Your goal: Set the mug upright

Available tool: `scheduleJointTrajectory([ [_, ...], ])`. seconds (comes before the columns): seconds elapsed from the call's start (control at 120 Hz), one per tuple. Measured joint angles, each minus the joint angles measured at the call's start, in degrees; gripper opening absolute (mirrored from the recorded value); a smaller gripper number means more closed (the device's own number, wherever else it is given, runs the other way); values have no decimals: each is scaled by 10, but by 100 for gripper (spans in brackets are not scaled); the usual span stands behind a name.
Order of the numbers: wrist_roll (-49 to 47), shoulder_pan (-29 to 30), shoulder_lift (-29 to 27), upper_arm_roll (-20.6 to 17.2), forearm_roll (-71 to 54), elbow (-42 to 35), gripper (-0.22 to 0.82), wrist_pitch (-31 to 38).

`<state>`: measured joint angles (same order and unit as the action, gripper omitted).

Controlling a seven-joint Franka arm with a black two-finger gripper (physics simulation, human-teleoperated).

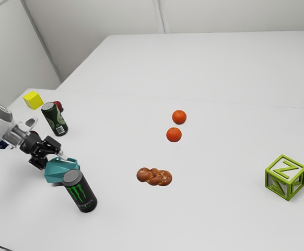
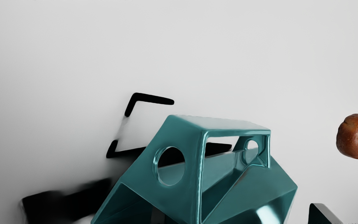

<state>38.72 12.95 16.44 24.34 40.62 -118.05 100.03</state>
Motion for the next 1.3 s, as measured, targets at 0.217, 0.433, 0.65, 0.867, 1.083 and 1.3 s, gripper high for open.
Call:
scheduleJointTrajectory([
  [0.217, 15, 2, -5, 0, 3, -1, 10, -11],
  [0.433, 27, 3, -10, 0, 20, -5, -6, -27],
  [0.65, 39, -5, -40, 0, 39, -10, -15, -47],
  [0.867, 35, -63, -85, 0, 18, -33, -17, 18],
  [1.083, -29, -134, -140, 0, -133, -37, -18, 113],
  [1.3, -128, -202, -174, 13, -256, -80, -18, 182],
])
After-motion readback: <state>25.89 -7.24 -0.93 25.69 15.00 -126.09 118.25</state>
